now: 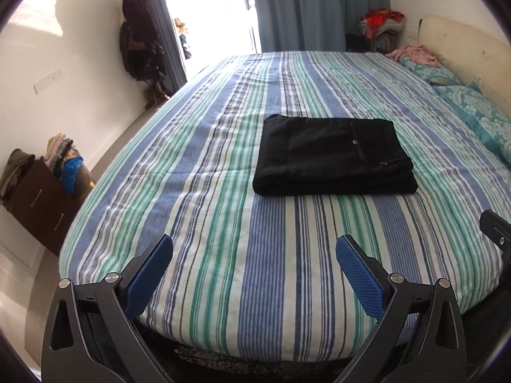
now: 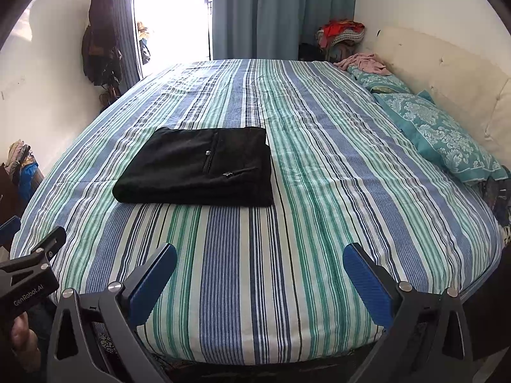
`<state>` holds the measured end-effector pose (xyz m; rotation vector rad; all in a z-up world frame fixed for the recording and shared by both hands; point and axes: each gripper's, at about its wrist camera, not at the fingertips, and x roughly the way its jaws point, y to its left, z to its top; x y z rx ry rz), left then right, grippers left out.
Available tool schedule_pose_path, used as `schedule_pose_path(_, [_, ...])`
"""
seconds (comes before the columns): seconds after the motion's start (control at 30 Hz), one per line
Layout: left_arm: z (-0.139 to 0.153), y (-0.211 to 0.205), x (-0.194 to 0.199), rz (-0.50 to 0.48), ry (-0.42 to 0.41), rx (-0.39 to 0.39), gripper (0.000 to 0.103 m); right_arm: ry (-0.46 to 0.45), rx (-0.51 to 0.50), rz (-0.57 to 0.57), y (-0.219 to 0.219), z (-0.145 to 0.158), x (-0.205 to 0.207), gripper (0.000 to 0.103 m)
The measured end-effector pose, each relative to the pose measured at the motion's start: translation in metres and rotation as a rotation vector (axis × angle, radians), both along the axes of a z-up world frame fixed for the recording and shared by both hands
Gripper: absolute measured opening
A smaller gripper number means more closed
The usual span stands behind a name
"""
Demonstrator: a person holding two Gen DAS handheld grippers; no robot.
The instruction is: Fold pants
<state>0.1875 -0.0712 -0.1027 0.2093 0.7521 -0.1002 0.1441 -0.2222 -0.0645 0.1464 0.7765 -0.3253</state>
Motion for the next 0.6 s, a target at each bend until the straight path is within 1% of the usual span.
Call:
schedule_pose_path(0.1, [-0.001,0.006,0.002,0.003,0.029,-0.045,0.102,-0.004,0.002,-0.004,0.004,0.0,-0.001,0.103])
schedule_pose_path(0.17, [0.0,0.008,0.003,0.007,0.034,-0.052,0.102,-0.004,-0.002,-0.002,0.007,0.0,0.0,0.103])
schedule_pose_path(0.3, [-0.001,0.008,0.002,0.017,0.025,-0.026,0.102,-0.008,-0.034,0.01,0.015,0.001,0.0,0.103])
schedule_pose_path(0.6, [-0.004,-0.002,-0.003,-0.009,0.037,0.012,0.102,-0.017,-0.048,0.004,0.018,0.006,-0.001,0.103])
